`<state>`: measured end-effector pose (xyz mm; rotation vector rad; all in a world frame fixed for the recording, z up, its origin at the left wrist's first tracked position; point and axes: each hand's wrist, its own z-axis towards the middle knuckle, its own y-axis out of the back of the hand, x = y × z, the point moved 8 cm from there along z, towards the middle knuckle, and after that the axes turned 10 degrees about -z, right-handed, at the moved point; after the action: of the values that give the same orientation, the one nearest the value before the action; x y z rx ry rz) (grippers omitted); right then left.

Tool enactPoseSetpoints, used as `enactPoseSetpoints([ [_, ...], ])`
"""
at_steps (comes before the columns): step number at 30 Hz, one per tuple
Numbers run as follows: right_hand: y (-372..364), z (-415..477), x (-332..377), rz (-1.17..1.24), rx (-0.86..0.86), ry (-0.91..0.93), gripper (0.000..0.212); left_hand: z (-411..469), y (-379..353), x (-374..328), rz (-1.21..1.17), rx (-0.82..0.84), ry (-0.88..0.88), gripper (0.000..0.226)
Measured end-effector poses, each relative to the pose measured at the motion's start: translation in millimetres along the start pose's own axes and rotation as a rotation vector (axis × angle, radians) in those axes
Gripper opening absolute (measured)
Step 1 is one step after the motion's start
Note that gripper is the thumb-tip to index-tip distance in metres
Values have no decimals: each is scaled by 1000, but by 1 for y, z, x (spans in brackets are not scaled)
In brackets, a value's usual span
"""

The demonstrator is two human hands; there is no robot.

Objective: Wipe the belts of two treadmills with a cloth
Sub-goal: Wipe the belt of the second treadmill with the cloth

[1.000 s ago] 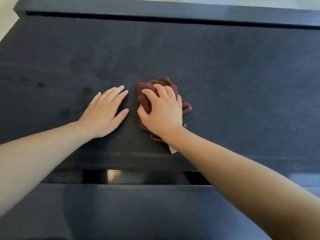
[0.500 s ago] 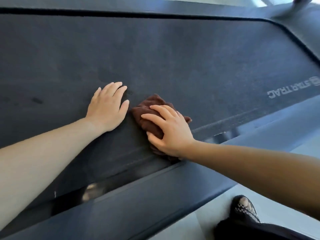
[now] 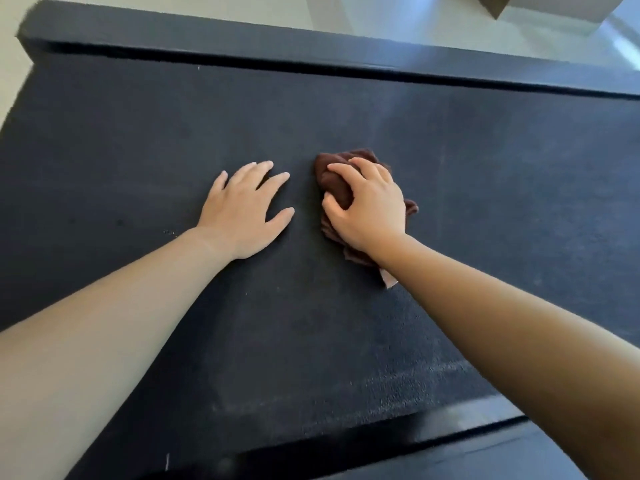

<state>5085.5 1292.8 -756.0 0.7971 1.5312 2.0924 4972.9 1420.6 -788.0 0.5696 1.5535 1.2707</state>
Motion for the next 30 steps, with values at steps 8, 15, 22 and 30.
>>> enactPoseSetpoints([
  [8,-25,85,1,48,-75,-3,45,95,-2,12,1,-60,119,54],
  [15,-47,175,-8,47,-72,-27,46,142,-4,24,-10,-157,198,53],
  [22,-60,235,-10,26,-19,-27,46,142,-5,25,-17,-147,214,53],
  [30,-45,183,-9,14,31,23,47,145,-2,26,-54,-157,207,50],
])
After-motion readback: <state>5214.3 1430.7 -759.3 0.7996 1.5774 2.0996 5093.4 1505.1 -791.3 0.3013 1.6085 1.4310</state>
